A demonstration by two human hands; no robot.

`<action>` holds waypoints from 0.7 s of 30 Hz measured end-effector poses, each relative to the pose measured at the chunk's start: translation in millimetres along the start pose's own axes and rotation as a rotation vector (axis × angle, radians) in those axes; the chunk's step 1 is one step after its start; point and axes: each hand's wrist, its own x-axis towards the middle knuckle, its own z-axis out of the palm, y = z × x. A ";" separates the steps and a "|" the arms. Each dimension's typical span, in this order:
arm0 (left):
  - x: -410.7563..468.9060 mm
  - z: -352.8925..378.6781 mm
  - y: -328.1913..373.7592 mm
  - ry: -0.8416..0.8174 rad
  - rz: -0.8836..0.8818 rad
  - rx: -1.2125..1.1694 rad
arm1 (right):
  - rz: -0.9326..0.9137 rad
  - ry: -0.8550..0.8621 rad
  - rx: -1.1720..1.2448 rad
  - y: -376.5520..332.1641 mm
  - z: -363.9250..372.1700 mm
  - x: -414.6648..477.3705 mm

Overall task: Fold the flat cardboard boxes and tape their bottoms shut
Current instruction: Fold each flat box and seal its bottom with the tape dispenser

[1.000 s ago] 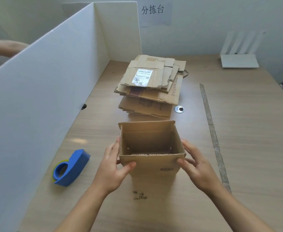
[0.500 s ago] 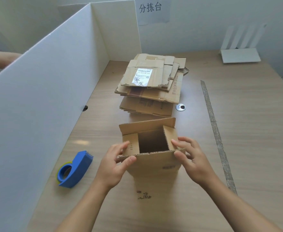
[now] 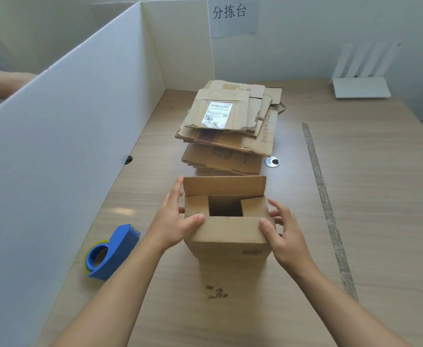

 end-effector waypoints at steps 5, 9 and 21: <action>0.8 8.1 -1.4 0.024 0.071 0.034 | 0.038 0.048 0.003 -1.3 -4.7 -1.2; -6.5 18.4 -9.4 0.094 0.165 0.043 | 0.016 0.042 -0.043 -1.9 -8.3 -0.2; -17.1 35.1 -21.7 0.160 0.135 0.025 | -0.276 -0.297 -0.928 -39.8 -0.2 13.9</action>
